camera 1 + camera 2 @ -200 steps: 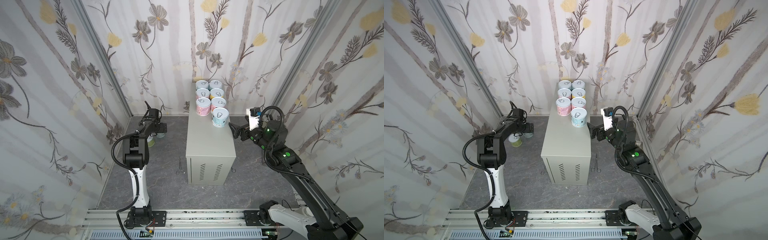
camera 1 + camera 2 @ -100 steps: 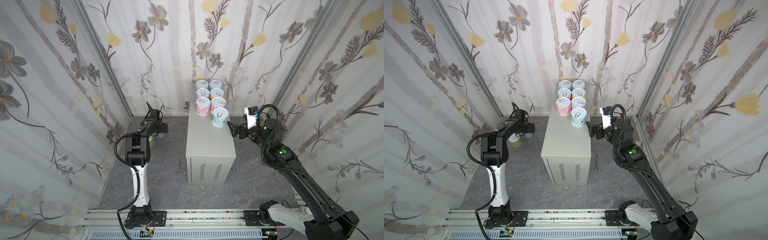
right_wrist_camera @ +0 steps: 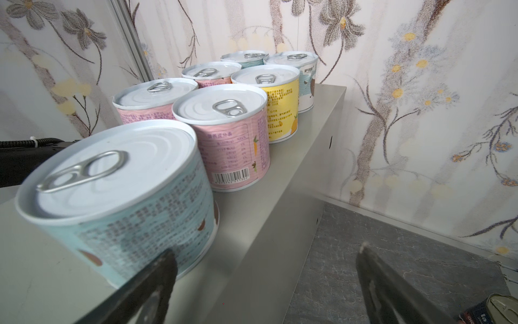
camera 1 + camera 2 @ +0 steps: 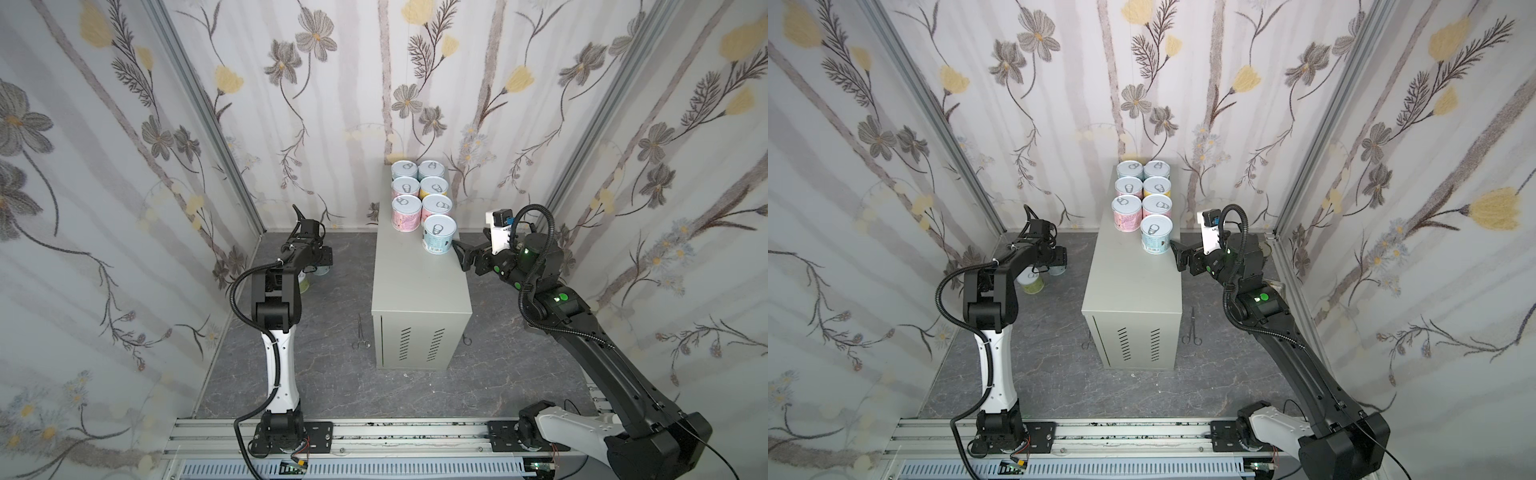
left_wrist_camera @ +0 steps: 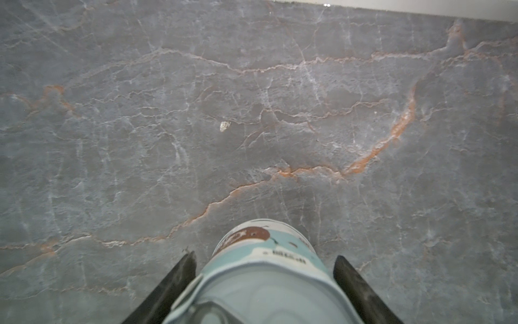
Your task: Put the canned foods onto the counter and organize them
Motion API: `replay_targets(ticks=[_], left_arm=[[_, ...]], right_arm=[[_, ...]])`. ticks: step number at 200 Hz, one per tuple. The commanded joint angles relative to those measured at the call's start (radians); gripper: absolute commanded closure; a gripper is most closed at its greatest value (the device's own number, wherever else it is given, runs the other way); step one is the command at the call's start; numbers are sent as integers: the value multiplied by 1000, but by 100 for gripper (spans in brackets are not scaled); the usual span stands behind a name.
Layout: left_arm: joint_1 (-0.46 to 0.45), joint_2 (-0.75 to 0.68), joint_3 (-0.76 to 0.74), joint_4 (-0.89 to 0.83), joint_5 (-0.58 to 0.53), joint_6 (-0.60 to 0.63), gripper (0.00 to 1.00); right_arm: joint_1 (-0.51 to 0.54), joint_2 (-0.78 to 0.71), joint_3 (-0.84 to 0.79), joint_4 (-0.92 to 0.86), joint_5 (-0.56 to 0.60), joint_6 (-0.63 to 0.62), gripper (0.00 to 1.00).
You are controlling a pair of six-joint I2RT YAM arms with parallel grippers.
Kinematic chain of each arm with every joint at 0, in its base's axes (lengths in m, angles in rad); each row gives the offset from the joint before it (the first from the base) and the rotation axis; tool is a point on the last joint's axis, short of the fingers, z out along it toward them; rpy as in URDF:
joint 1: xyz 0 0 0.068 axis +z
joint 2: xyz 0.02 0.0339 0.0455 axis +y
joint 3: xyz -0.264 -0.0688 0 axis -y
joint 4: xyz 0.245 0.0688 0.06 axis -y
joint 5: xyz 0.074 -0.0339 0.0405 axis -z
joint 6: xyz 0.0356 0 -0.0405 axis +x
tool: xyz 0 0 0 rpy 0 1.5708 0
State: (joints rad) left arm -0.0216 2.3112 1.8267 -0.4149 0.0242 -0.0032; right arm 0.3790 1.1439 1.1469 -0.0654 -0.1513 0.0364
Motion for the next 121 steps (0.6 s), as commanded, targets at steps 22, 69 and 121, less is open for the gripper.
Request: replay_targets(ticks=[22,69,121], left_arm=[[2,-90,-79,-18,8,-8,39],[2,-259,-125,-66,23,-15,42],[-14,-452,-80,-203,60,2,44]], right_arm=[[-8,-9,12,50,-31,-6,0],[-13,-15,7,52,-37,-12,0],[-18,-39,-9,59,-23,-26,0]])
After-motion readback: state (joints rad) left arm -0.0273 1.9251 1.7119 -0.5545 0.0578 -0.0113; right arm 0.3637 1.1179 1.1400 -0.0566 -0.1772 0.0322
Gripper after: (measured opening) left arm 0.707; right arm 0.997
